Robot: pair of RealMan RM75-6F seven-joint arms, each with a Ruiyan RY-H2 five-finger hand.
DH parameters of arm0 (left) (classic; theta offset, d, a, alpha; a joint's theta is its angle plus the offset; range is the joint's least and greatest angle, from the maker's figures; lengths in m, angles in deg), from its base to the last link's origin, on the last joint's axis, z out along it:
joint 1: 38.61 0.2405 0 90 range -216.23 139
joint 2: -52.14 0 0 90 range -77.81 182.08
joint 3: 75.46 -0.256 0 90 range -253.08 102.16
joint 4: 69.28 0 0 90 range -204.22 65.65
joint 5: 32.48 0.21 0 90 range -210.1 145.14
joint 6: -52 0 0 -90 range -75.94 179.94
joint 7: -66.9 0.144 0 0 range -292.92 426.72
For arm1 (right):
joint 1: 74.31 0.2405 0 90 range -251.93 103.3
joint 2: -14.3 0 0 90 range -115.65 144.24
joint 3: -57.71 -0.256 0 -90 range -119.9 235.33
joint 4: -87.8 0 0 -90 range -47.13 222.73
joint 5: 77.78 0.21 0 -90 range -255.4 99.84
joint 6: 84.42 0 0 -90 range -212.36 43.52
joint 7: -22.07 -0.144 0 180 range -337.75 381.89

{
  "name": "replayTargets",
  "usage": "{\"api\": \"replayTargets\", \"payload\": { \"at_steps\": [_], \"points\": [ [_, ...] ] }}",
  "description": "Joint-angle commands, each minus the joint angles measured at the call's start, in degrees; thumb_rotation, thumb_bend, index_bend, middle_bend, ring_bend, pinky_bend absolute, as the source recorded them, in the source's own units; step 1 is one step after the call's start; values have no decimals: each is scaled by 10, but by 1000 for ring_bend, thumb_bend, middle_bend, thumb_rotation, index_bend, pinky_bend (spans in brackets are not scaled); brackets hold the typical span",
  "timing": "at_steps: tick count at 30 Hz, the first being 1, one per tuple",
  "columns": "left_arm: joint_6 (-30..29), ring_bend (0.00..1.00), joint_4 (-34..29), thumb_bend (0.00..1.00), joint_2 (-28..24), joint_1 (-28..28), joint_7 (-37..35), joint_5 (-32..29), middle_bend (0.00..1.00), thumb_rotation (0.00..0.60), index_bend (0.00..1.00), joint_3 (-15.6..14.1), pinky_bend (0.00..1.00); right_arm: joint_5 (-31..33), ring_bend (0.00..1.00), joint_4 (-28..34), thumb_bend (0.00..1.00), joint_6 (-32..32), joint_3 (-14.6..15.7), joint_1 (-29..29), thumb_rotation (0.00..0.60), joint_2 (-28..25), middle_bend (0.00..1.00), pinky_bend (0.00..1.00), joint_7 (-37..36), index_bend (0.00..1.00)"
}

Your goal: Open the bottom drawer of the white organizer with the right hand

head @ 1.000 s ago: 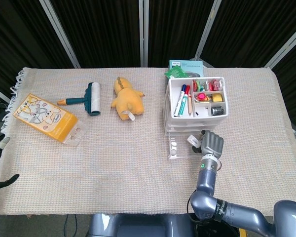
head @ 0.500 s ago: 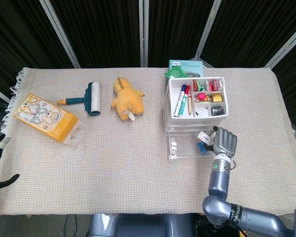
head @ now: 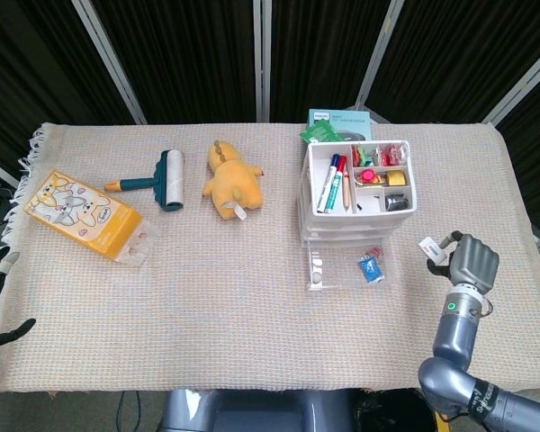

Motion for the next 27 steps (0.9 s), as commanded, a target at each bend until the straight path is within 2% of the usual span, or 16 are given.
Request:
{"api": "replayTargets", "payload": {
  "at_steps": [1, 6, 10, 12, 17, 20, 22, 24, 26, 27],
  "points": [
    [1, 0, -1, 96, 1, 0, 3, -1, 0, 600, 0, 0, 0, 7, 959, -24, 228, -35, 12, -22, 600, -18, 968, 715, -30, 571],
    [3, 0, -3, 96, 3, -1, 11, -3, 0, 600, 0, 1, 0, 13, 959, -54, 224, -75, 24, -41, 600, -32, 966, 714, -63, 541],
    [5, 0, -5, 96, 5, -2, 18, -4, 0, 600, 0, 1, 0, 10, 958, -65, 182, -102, 32, -50, 600, -43, 963, 715, -81, 399],
    [6, 0, -6, 96, 5, -2, 20, -5, 0, 600, 0, 1, 0, 2, 958, -64, 166, -108, 36, -53, 600, -47, 962, 715, -90, 364],
    [7, 0, -7, 97, 5, -2, 22, -7, 0, 600, 0, 2, 0, -28, 958, -52, 163, -111, 47, -65, 600, -59, 961, 714, -118, 349],
    [7, 0, -6, 96, 5, -2, 21, -8, 0, 600, 0, 2, 0, -50, 930, -43, 163, -112, 53, -74, 600, -67, 927, 693, -139, 348],
    [7, 0, -6, 96, 6, -2, 22, -9, 0, 600, 0, 3, 0, -75, 855, -35, 163, -110, 56, -82, 600, -72, 839, 646, -161, 344],
    [8, 0, -5, 98, 7, -2, 24, -11, 0, 600, 0, 4, 0, -128, 769, -25, 162, -110, 64, -96, 600, -79, 730, 614, -203, 337],
    [11, 0, -5, 101, 10, -3, 29, -15, 0, 600, 0, 4, 0, -203, 653, -18, 162, -108, 77, -113, 600, -85, 596, 565, -254, 310],
    [13, 0, -6, 102, 12, -3, 33, -17, 0, 600, 0, 5, 0, -261, 572, -22, 161, -106, 92, -125, 600, -88, 512, 509, -292, 282]
  ]
}}
